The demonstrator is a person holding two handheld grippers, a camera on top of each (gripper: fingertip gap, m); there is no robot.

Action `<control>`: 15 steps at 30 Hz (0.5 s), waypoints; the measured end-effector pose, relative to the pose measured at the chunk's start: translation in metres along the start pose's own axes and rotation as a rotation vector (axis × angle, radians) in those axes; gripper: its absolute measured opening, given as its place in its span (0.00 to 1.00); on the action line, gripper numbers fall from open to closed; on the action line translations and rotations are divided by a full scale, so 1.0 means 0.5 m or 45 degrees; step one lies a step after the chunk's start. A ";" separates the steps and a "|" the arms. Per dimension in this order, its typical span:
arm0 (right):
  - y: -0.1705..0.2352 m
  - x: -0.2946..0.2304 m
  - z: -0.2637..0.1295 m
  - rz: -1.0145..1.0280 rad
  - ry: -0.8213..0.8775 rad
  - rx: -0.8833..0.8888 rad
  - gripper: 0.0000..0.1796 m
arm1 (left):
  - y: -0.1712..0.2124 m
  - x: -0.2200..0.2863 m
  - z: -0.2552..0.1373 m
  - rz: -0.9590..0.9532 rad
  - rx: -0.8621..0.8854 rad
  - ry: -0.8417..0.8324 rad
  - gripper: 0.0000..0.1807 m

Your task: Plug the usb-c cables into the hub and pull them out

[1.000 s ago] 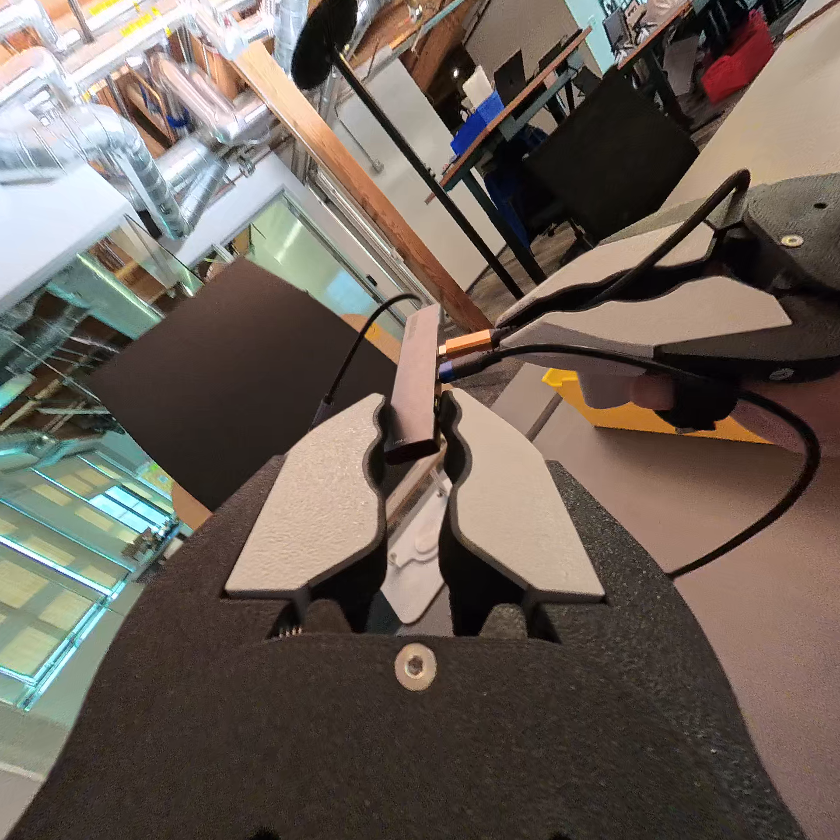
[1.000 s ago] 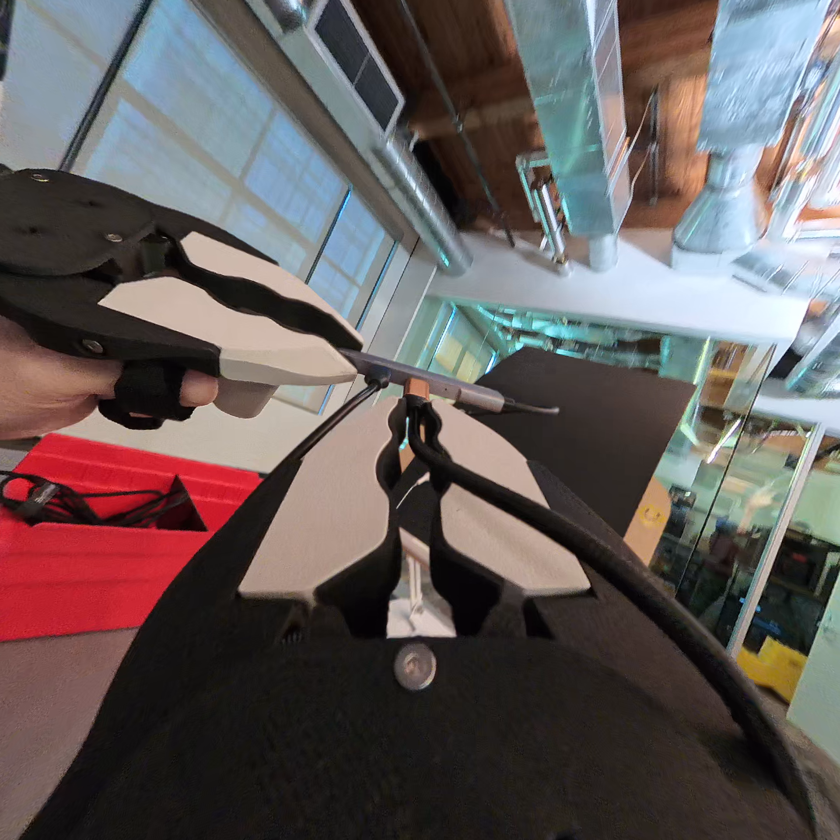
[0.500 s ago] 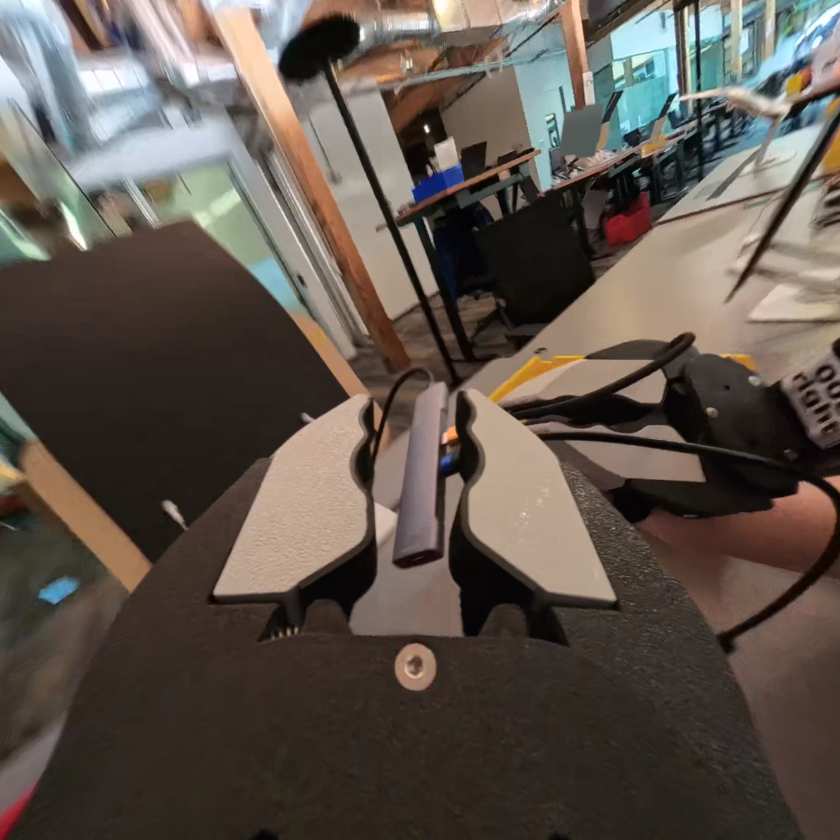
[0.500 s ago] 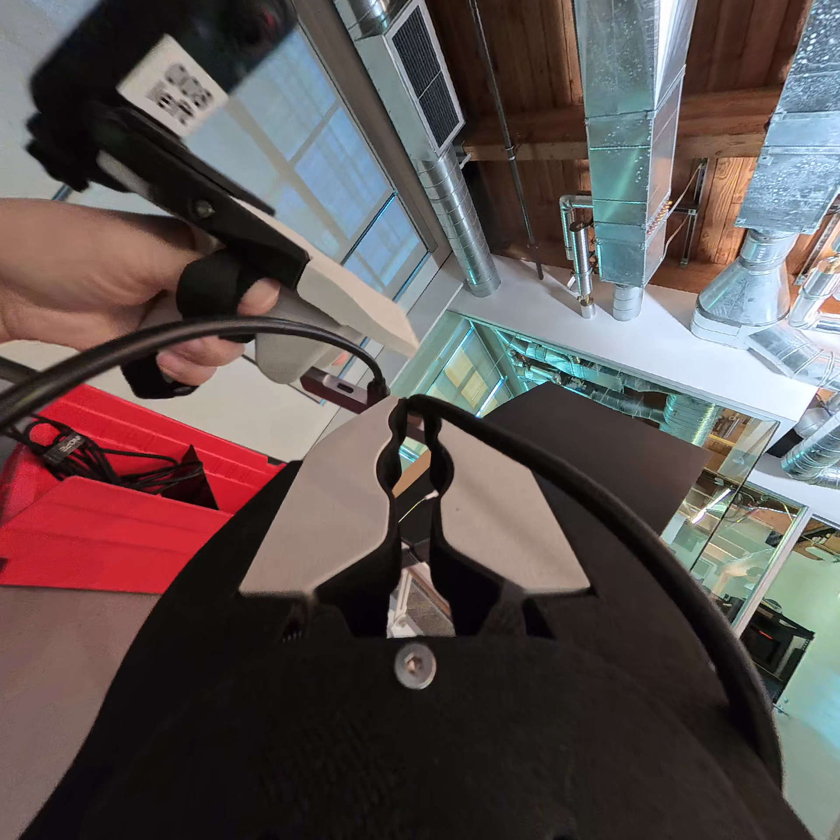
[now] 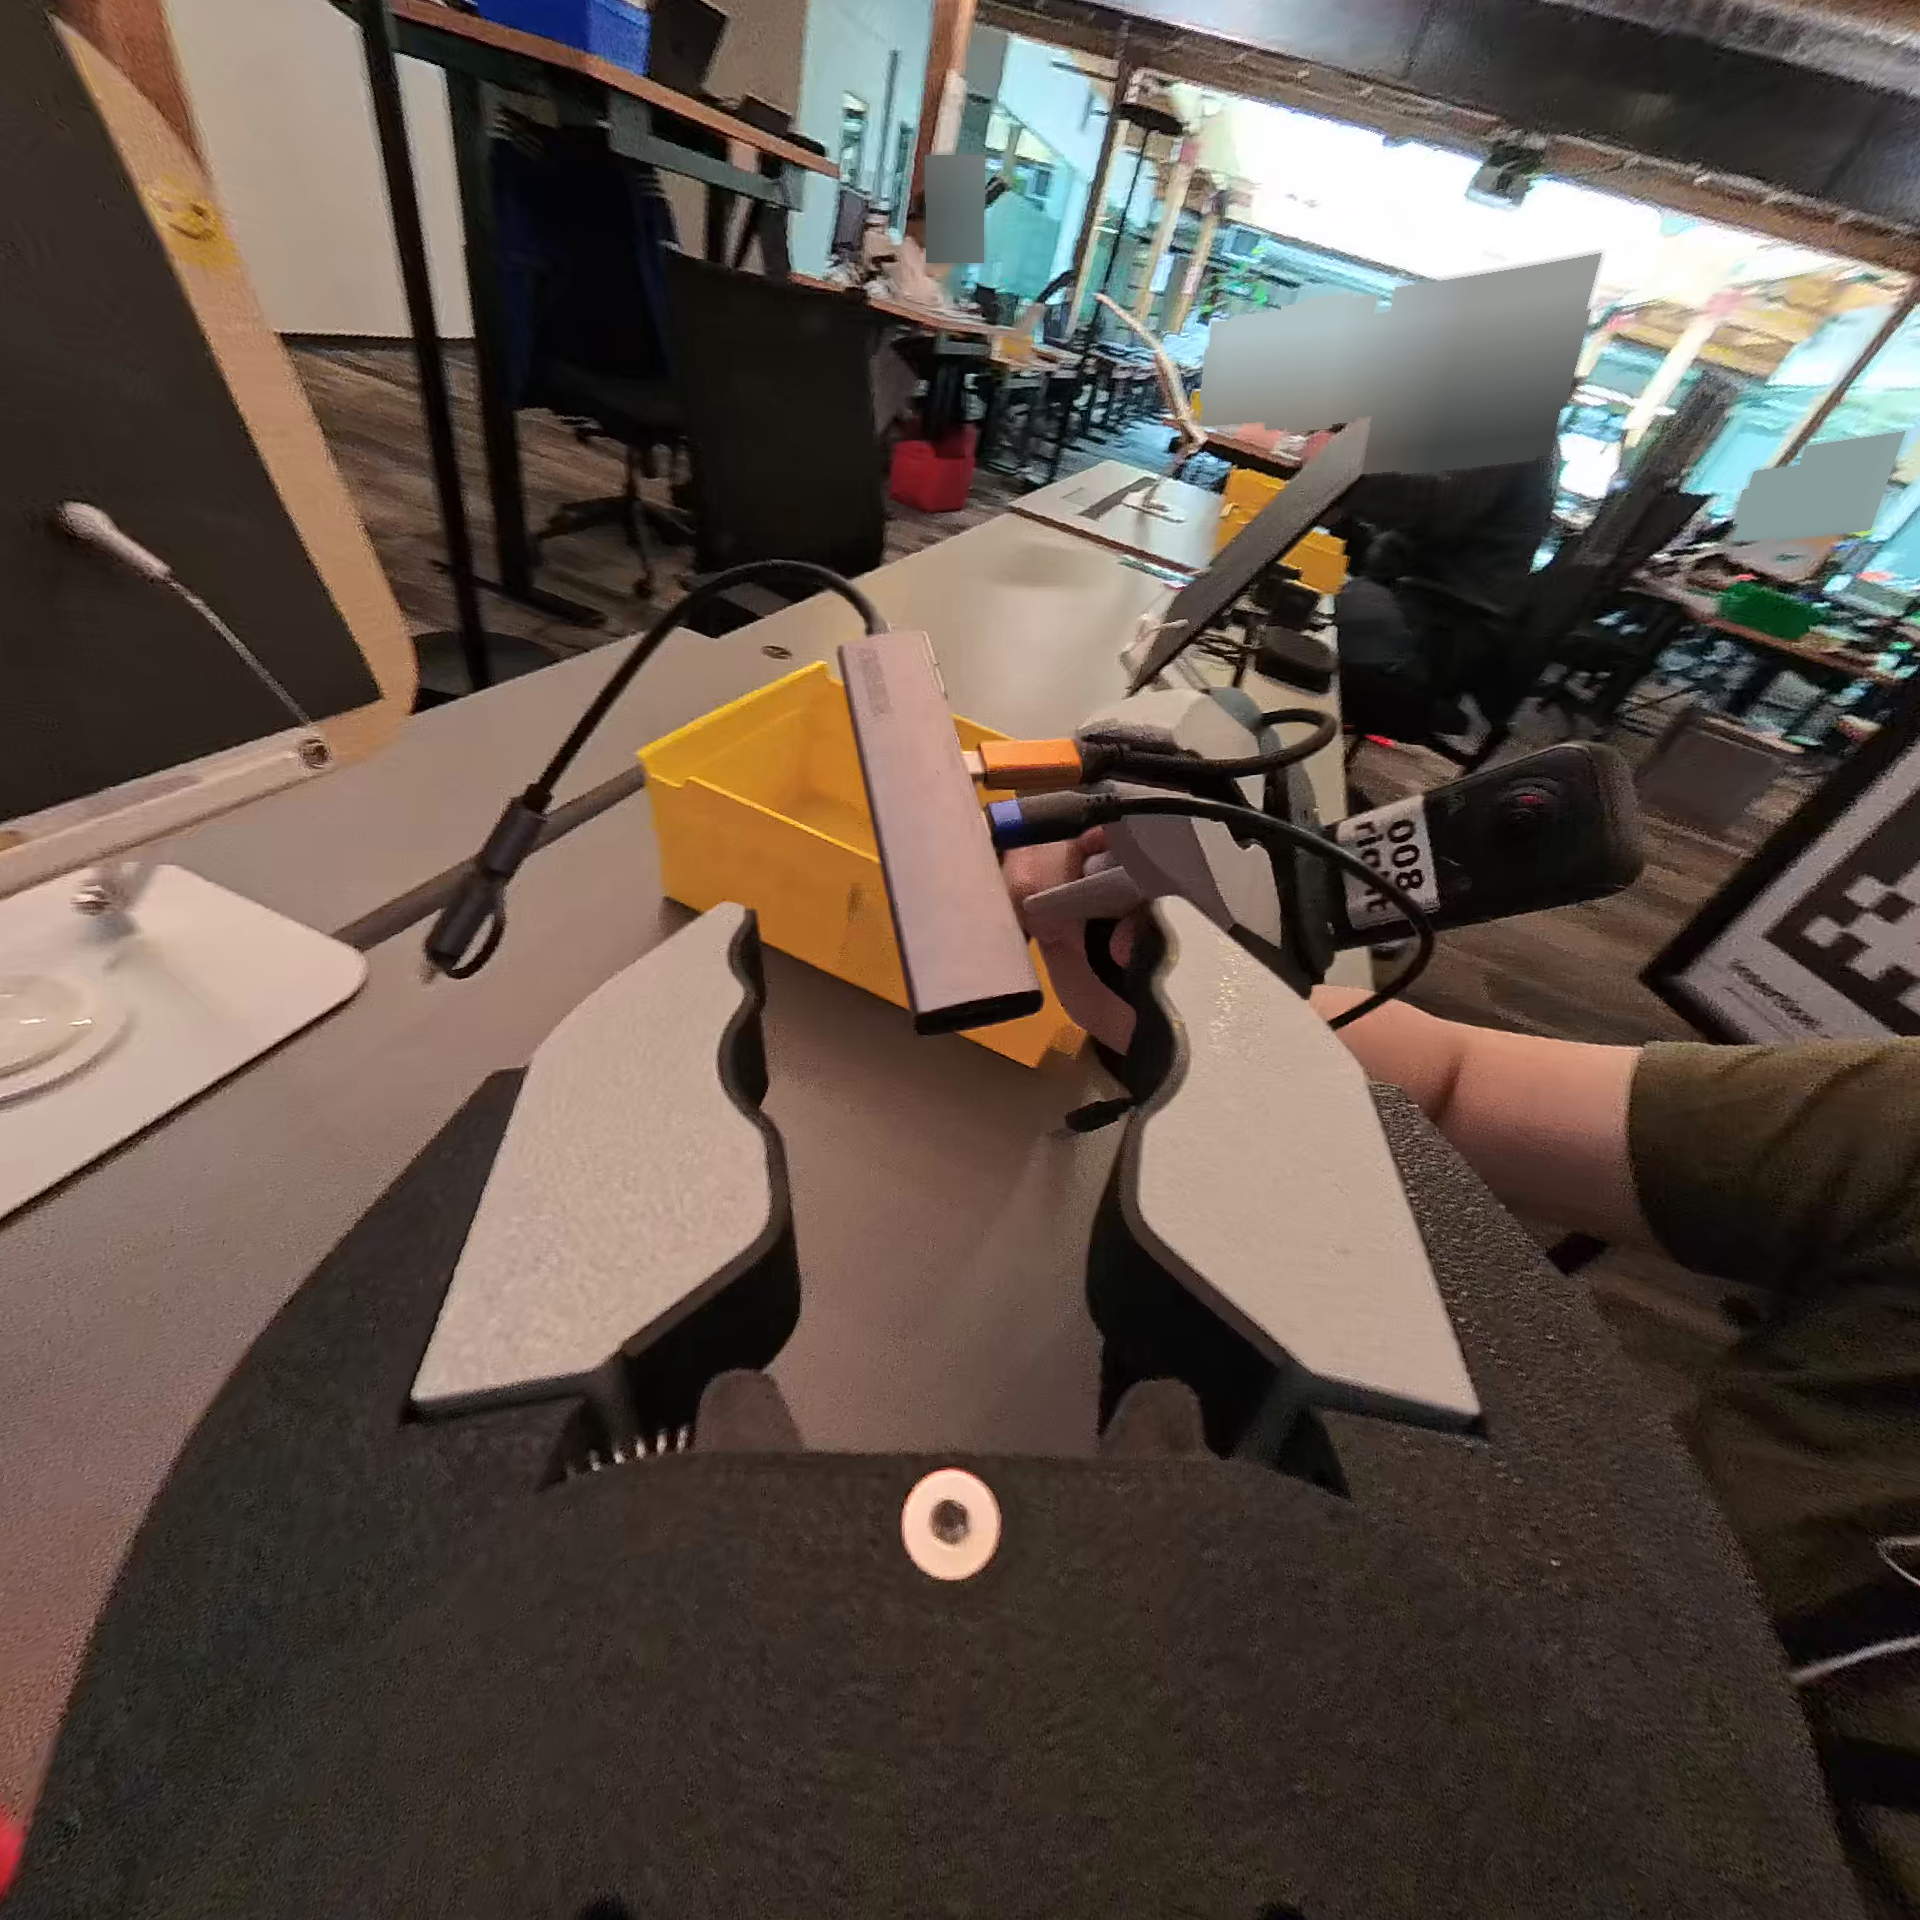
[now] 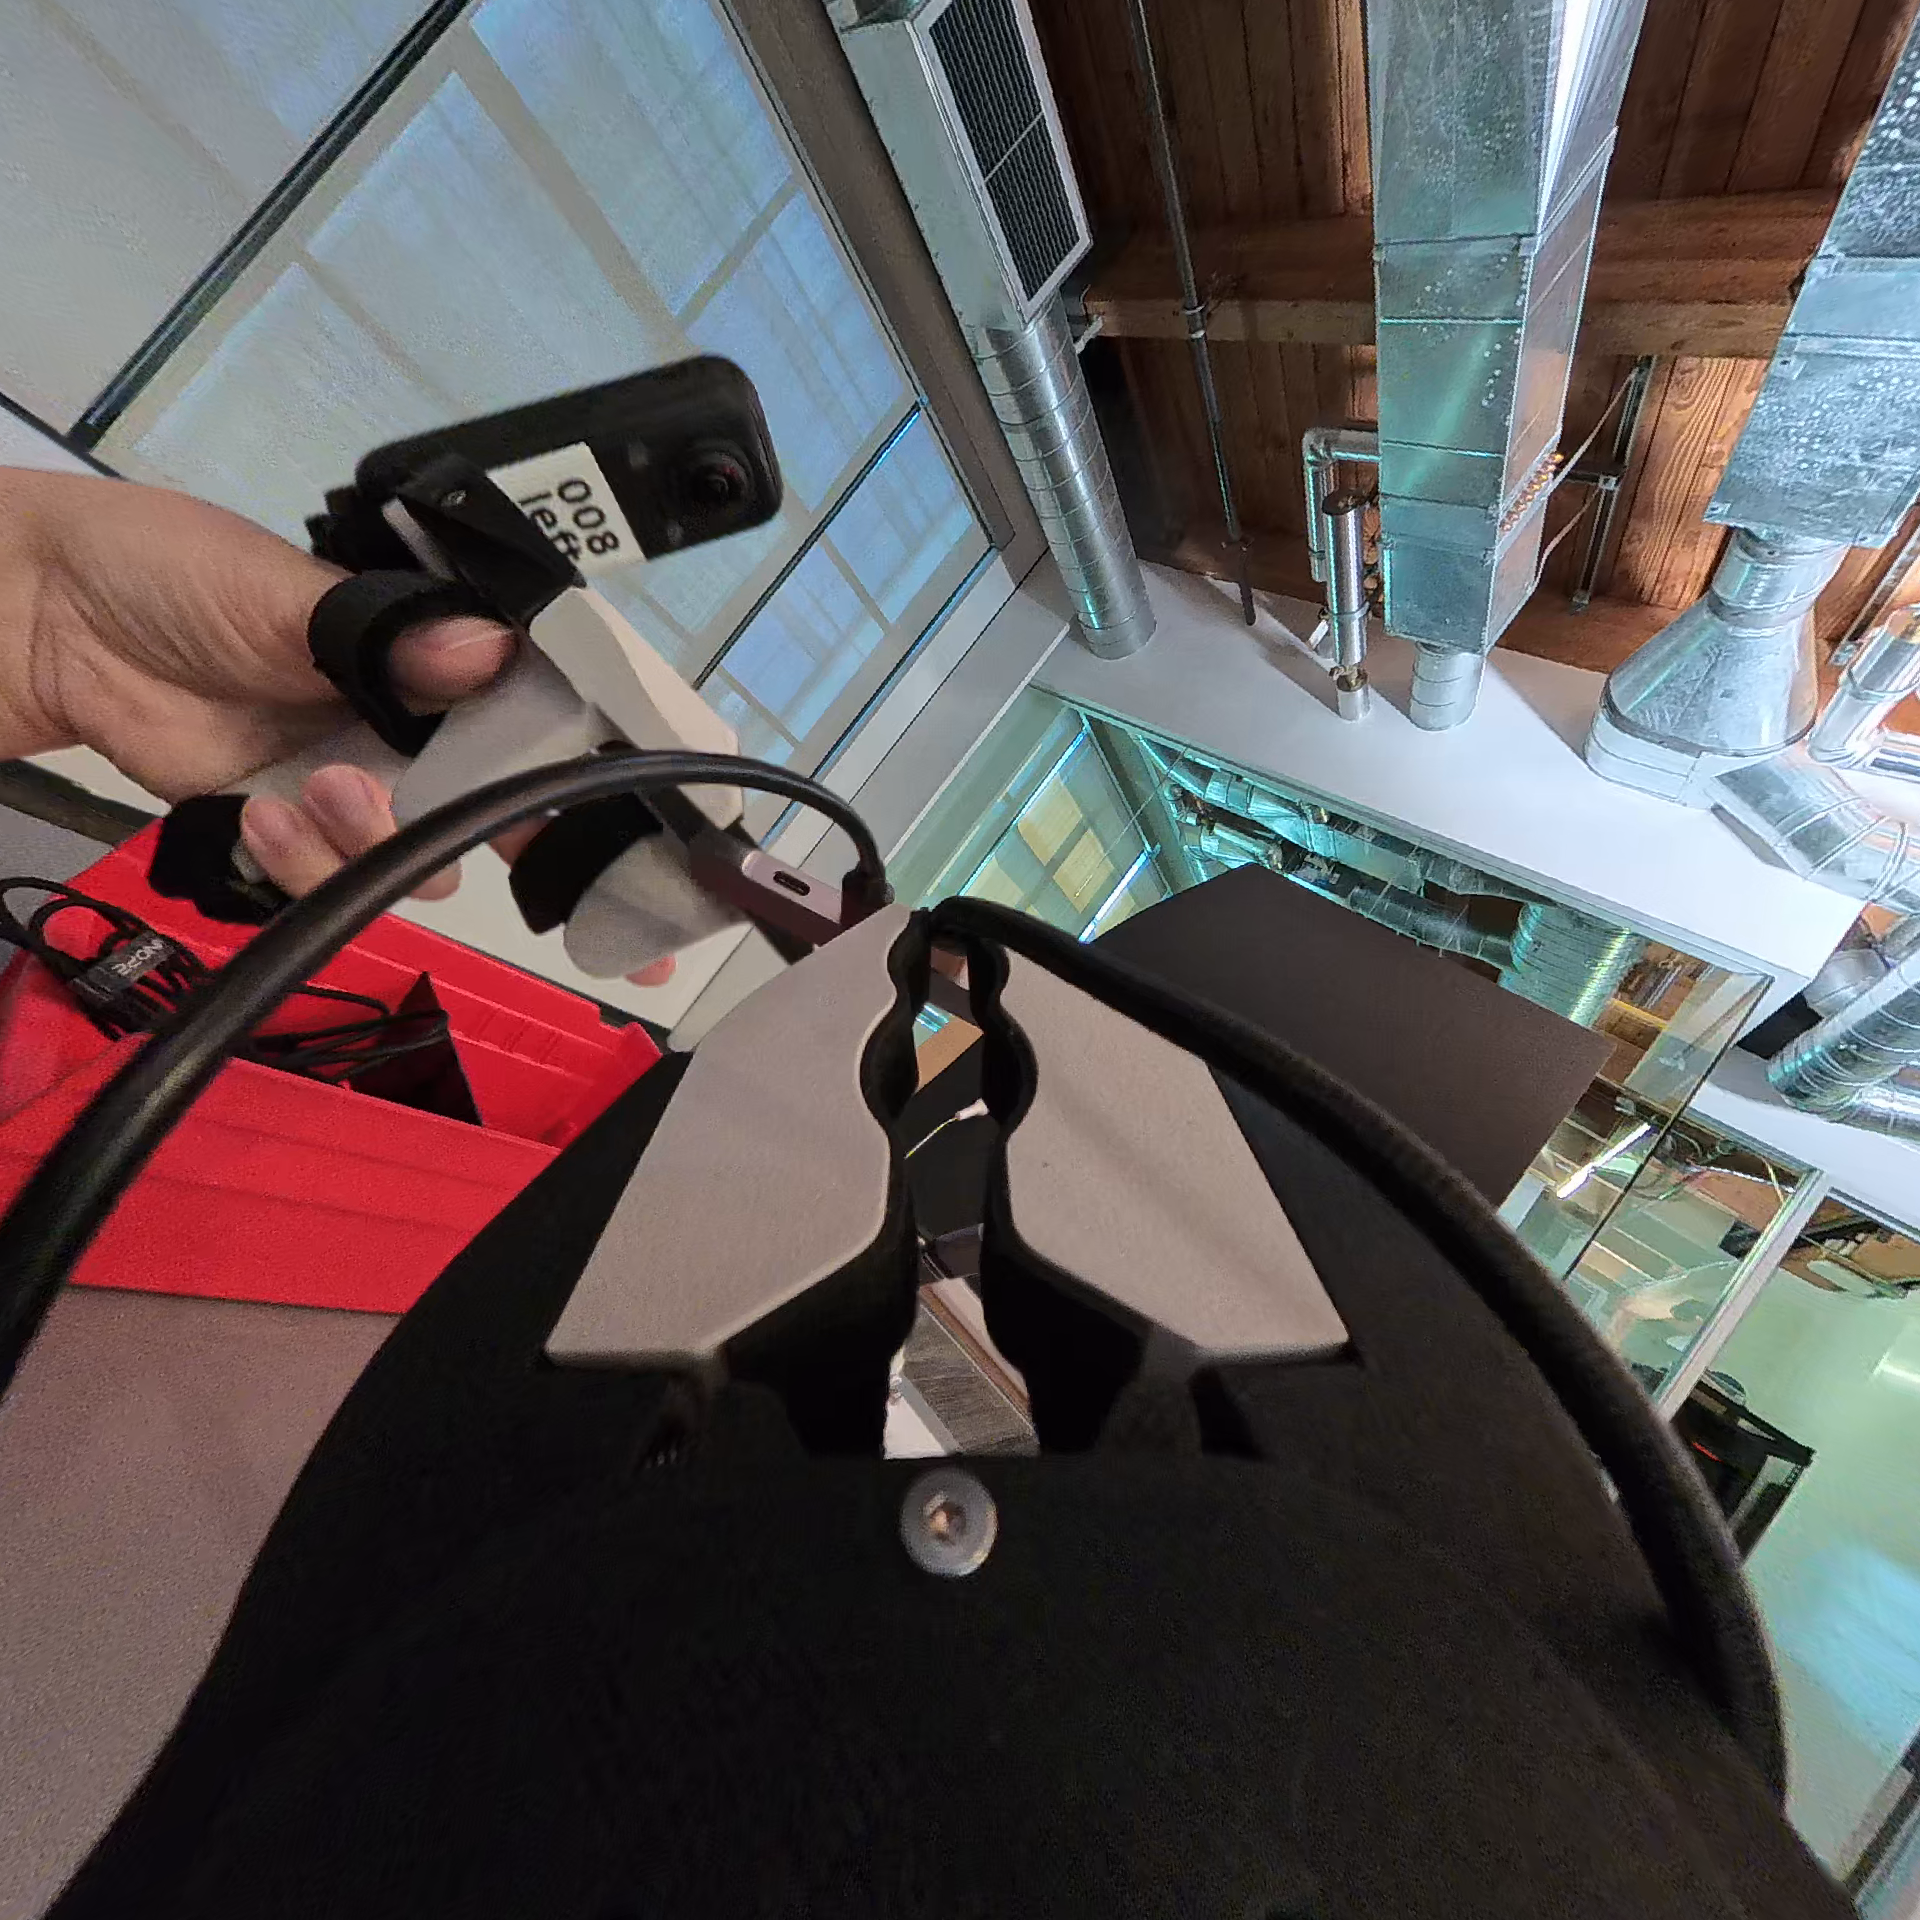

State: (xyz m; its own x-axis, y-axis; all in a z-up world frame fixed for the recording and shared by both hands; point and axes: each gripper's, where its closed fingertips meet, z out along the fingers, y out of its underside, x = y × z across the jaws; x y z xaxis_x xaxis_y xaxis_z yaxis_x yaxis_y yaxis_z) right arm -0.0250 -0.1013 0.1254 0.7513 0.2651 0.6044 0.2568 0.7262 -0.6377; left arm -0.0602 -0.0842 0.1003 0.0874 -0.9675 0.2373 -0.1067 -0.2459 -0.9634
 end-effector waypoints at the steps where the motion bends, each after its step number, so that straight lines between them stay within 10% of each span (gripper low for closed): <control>1: 0.000 -0.001 0.000 -0.003 -0.004 -0.002 0.04 | 0.006 0.001 0.006 -0.017 -0.016 0.034 0.39; 15: 0.008 0.003 0.002 -0.015 0.000 -0.030 0.04 | -0.001 -0.016 0.042 0.100 0.043 -0.013 0.15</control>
State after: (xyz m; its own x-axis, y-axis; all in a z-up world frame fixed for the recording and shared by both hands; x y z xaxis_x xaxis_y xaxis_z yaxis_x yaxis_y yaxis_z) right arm -0.0232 -0.0973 0.1239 0.7483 0.2563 0.6118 0.2801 0.7140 -0.6417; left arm -0.0400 -0.0749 0.0961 0.0904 -0.9830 0.1597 -0.0798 -0.1670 -0.9827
